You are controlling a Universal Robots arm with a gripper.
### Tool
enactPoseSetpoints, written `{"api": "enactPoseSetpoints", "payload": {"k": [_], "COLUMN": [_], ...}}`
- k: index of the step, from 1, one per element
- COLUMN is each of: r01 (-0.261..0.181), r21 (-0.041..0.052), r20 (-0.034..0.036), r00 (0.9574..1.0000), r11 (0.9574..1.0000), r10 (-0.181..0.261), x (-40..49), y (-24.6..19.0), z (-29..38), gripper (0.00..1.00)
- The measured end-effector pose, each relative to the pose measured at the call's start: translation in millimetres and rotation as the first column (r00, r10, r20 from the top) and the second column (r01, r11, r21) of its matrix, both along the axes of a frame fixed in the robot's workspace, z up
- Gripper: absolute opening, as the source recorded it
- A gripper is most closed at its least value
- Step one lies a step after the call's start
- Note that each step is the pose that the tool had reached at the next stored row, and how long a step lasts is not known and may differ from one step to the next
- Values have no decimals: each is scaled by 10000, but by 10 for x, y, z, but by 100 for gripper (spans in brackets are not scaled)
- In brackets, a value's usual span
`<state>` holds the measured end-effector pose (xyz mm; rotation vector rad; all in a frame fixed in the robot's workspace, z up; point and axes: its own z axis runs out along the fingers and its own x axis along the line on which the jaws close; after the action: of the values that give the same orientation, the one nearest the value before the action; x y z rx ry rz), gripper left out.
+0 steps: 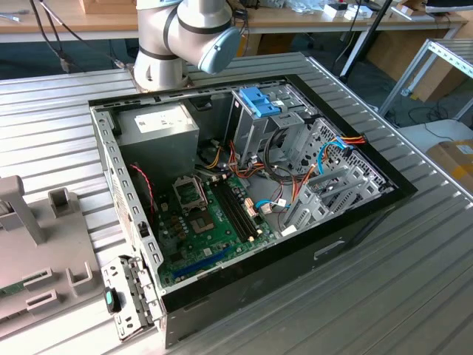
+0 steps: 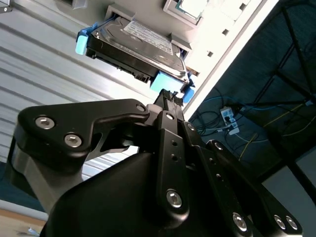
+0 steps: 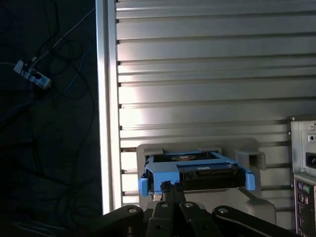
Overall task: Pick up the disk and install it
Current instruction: 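Pick up the disk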
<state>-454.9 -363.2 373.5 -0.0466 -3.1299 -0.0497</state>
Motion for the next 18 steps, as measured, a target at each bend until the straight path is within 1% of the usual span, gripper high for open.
{"api": "enactPoseSetpoints", "payload": {"k": [2,3,5,6,9,10,12,13,14,15,16,17,18], "r01": [-543,-723,-1070,-1266,-1825,-2151,-2791,-3088,-3413,-3798,-4167,-4556,-5080], "r21": [-1,-1,-1,-1,0,-1,0,0,-1,-1,-1,-1,0], "r20": [-1,-1,-1,-1,-1,-1,-1,-1,-1,-1,-1,-1,-1], "r00": [9985,9974,9943,9920,9832,9766,9603,9511,9400,9251,9090,8902,8613], "r11": [9985,9974,9943,9920,9832,9766,9603,9511,9400,9251,9090,8902,8613], "r10": [543,723,1070,1266,1825,2151,2791,3088,3413,3798,4167,4556,5080], "x": [0,0,0,0,0,0,1,0,0,0,0,0,0], "y": [0,0,0,0,0,0,0,0,0,0,0,0,0], "z": [1,0,0,0,-1,-2,-3,-4,-5,-6,-6,-8,-10], "gripper": [11,11,11,11,11,11,11,11,11,11,11,11,11]}}
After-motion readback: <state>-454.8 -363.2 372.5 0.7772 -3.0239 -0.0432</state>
